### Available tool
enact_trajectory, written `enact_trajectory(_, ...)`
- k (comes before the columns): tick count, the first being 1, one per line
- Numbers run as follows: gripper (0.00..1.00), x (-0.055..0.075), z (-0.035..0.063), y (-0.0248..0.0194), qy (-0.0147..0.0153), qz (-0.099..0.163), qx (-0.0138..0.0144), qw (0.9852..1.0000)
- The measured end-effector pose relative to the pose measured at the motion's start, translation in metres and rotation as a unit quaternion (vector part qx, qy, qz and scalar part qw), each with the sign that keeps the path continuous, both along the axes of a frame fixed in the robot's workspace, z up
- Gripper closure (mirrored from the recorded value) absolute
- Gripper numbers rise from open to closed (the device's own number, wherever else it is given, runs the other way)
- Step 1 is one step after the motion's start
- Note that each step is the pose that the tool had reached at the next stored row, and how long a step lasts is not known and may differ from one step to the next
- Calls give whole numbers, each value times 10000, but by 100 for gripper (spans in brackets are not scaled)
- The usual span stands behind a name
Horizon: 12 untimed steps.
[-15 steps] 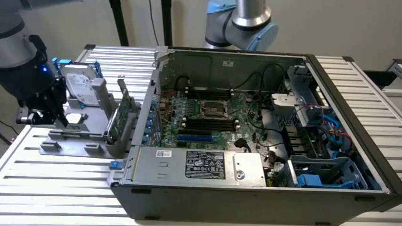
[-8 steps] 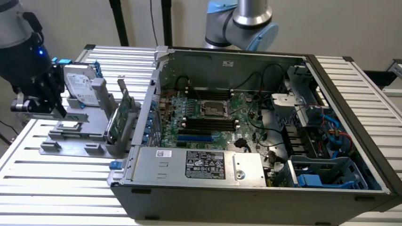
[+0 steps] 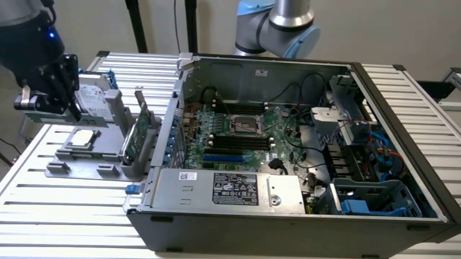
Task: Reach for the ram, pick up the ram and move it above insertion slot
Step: 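Pick up the ram and move it above insertion slot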
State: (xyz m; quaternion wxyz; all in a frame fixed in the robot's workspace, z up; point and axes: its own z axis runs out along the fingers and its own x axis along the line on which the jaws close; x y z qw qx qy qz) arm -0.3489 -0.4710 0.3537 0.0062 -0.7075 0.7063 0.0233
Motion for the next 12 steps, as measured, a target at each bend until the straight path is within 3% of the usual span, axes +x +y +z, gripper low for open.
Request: enact_trajectory(12,87,517,274,7,2,0,63,10000)
